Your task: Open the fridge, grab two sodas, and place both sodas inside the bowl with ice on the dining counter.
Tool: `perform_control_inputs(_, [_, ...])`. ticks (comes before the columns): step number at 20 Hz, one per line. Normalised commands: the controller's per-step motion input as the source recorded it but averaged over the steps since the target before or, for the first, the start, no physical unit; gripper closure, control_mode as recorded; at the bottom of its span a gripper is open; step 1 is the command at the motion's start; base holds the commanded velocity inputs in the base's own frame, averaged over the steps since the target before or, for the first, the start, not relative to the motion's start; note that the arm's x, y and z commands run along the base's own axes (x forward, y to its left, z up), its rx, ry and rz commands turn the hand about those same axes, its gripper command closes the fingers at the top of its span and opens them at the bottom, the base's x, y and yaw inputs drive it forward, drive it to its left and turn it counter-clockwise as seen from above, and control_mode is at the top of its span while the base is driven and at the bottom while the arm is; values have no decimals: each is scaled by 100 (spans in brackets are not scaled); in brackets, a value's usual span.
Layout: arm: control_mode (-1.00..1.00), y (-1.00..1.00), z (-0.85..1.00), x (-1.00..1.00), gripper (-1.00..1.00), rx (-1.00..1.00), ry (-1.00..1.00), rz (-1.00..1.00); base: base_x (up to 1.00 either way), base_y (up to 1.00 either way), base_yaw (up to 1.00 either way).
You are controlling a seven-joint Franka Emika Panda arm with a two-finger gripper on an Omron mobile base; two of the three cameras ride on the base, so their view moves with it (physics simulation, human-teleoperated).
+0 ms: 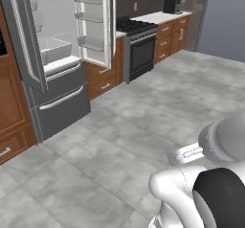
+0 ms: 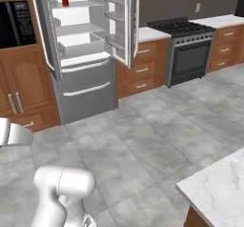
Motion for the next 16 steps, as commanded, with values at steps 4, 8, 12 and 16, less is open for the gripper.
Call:
perform_control_inputs(4, [100, 0, 0, 0, -100, 0, 0, 0, 100, 50, 0])
perform_control_inputs(8, [100, 0, 0, 0, -100, 0, 0, 0, 100, 37, 0])
perform_control_inputs(12, [100, 0, 0, 0, -100, 0, 0, 0, 100, 15, 6])
perform_control_inputs(16, [100, 0, 0, 0, -100, 0, 0, 0, 100, -4, 24])
